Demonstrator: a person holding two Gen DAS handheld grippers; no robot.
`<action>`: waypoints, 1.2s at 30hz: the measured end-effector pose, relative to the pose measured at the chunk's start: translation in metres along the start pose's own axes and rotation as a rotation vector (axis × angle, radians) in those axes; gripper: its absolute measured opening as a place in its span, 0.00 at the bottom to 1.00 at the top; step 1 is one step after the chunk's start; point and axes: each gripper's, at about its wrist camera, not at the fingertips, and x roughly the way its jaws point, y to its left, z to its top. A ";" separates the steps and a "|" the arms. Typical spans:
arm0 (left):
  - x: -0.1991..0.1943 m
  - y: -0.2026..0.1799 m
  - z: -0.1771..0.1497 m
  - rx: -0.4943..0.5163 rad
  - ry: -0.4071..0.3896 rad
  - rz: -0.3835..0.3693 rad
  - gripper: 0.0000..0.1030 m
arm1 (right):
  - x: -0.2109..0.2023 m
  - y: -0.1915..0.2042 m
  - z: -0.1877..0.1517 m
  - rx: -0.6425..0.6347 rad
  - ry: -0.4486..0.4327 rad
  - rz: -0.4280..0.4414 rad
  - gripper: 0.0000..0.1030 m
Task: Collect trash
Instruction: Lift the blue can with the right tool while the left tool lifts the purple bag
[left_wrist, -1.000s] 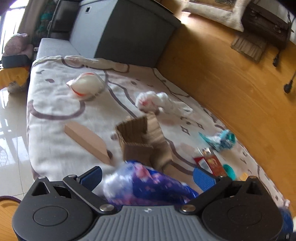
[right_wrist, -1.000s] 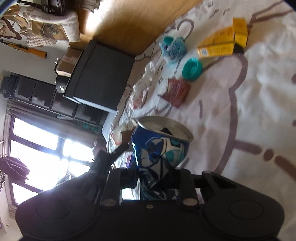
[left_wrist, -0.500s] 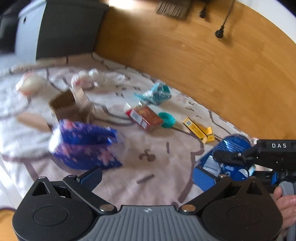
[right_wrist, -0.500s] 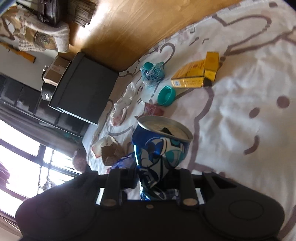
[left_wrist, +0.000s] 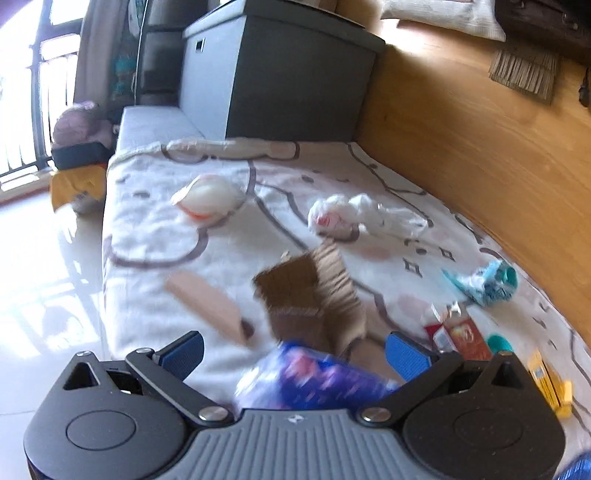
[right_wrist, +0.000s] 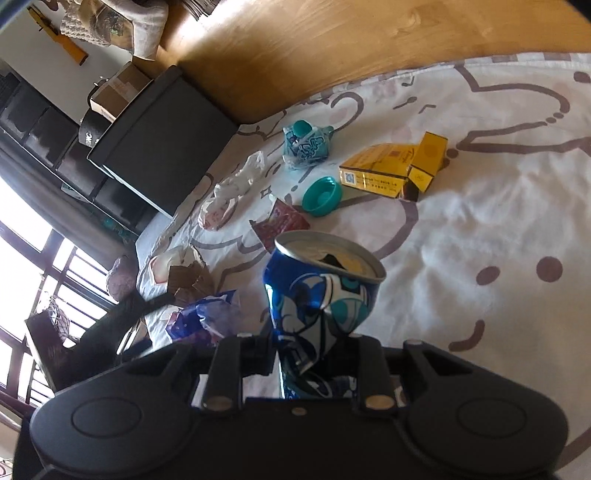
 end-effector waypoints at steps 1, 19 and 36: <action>0.003 -0.010 0.003 0.022 0.009 0.028 1.00 | 0.001 -0.001 0.000 0.002 0.003 -0.001 0.25; 0.032 -0.053 -0.030 -0.036 0.202 0.415 1.00 | 0.005 -0.010 -0.002 0.048 0.031 0.013 0.25; -0.019 -0.006 -0.056 -0.227 0.208 0.087 0.41 | -0.012 0.001 -0.006 0.025 0.017 0.031 0.25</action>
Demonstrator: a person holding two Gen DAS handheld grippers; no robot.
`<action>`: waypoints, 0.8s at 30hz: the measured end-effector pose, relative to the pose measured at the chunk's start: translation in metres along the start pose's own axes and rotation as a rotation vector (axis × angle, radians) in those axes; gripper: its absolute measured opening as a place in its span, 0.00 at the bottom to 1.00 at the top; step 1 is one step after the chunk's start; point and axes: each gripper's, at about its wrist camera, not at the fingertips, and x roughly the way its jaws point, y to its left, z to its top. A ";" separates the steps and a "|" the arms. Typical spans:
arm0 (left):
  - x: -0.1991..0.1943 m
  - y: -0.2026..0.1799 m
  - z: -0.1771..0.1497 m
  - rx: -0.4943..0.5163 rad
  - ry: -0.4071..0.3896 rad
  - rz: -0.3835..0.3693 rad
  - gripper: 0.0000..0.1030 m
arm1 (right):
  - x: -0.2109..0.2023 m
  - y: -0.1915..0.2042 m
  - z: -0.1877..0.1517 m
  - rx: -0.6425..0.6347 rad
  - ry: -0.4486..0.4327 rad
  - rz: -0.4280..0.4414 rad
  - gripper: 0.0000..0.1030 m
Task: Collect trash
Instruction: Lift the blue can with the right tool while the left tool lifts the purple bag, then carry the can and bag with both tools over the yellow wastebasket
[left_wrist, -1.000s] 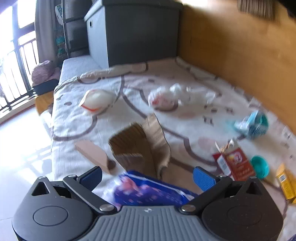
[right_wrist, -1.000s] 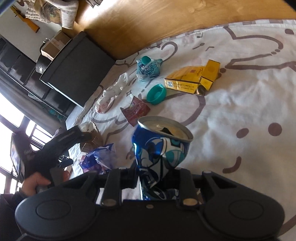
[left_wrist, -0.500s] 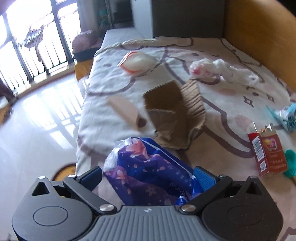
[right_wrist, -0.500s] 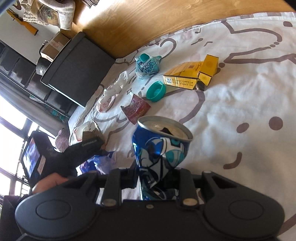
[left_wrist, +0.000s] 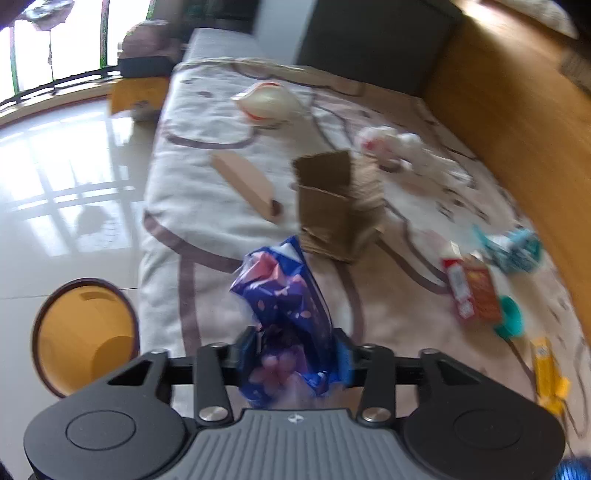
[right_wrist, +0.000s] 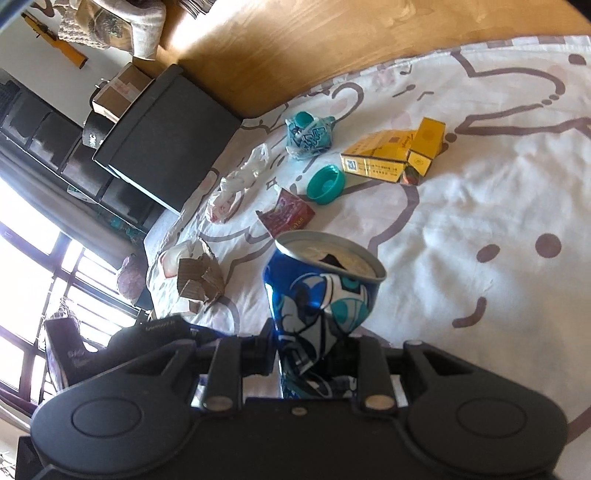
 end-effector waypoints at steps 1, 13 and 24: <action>-0.004 0.000 -0.002 0.020 0.004 -0.024 0.39 | -0.002 0.000 0.001 -0.003 -0.004 -0.001 0.25; -0.050 -0.008 -0.036 0.278 0.079 -0.304 0.38 | -0.009 0.005 -0.009 0.001 0.000 0.005 0.25; -0.091 0.030 -0.039 0.264 -0.014 -0.271 0.36 | 0.001 0.033 -0.025 -0.084 0.025 0.004 0.25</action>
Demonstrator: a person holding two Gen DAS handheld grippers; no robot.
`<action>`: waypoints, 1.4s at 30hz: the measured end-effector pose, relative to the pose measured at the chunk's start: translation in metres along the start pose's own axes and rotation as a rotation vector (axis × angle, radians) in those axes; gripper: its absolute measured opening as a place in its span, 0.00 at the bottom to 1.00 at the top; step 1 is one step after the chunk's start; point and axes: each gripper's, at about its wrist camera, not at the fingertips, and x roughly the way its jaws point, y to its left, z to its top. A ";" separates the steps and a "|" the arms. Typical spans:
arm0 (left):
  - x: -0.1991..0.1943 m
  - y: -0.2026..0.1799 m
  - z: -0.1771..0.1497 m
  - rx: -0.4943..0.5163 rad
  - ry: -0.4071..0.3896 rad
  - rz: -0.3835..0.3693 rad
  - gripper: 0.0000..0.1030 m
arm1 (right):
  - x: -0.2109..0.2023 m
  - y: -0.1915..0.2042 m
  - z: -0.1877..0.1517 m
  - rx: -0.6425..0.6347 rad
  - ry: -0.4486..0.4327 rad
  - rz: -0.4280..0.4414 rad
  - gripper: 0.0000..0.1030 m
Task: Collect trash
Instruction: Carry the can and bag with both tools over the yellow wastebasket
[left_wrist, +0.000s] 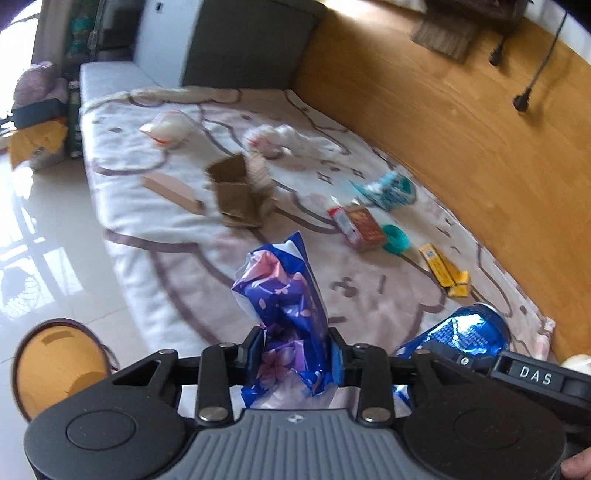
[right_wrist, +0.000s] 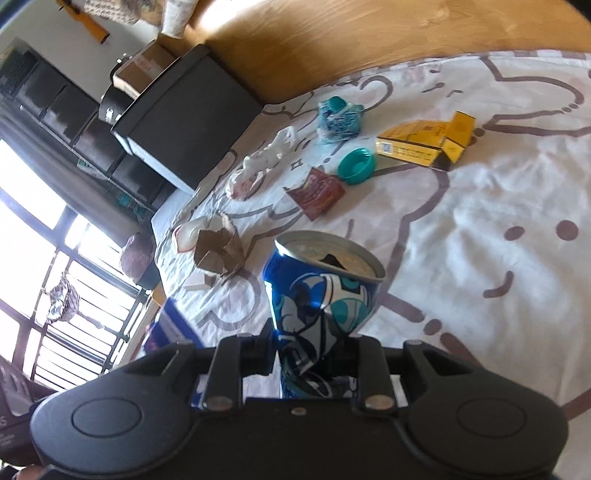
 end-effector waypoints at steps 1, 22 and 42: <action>-0.005 0.006 0.000 -0.008 -0.008 0.010 0.36 | 0.001 0.004 -0.001 -0.012 0.000 0.002 0.25; -0.073 0.165 -0.005 -0.207 -0.167 0.280 0.35 | 0.079 0.152 -0.029 -0.327 0.085 0.069 0.24; -0.052 0.325 -0.046 -0.356 -0.081 0.504 0.35 | 0.250 0.274 -0.142 -0.652 0.422 0.048 0.24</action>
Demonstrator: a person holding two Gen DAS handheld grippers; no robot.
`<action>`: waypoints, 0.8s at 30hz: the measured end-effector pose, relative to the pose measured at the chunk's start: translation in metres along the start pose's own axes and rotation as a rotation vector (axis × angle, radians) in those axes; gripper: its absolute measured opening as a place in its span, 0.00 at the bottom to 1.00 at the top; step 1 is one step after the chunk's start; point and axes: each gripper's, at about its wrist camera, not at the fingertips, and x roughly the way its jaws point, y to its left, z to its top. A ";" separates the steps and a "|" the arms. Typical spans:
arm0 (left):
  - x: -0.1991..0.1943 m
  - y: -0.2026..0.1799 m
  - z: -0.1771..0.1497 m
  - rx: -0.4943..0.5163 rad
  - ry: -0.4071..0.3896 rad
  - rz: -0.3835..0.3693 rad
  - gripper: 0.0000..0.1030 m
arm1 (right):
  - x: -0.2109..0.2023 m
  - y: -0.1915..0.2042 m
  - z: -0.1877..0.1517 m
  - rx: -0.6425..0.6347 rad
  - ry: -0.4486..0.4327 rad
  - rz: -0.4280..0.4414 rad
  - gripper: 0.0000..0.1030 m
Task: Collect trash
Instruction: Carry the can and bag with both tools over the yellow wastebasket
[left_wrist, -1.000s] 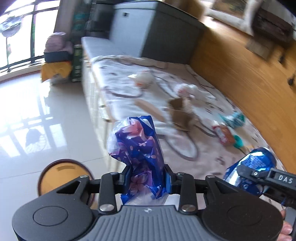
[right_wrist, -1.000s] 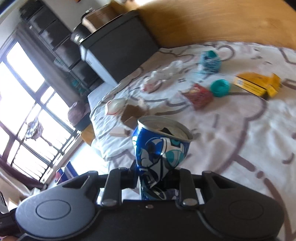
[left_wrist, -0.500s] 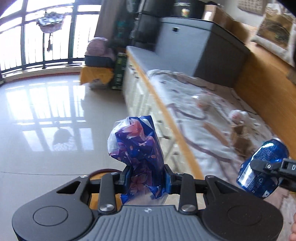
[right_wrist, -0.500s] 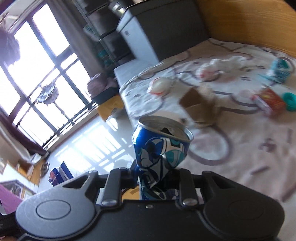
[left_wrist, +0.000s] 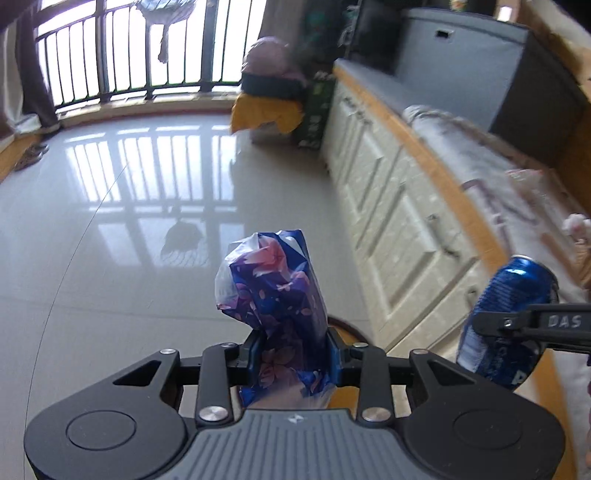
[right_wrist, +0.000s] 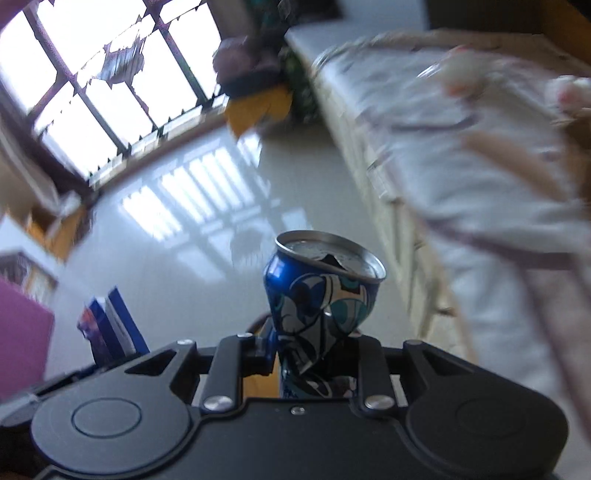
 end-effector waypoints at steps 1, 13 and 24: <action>0.006 0.005 -0.002 -0.006 0.010 0.009 0.35 | 0.013 0.007 -0.001 -0.022 0.024 -0.002 0.24; 0.086 0.024 -0.003 -0.055 0.125 0.018 0.35 | 0.109 0.028 -0.009 -0.207 0.186 -0.066 0.24; 0.149 0.021 -0.024 -0.043 0.247 -0.006 0.35 | 0.175 0.015 -0.016 -0.250 0.278 -0.098 0.24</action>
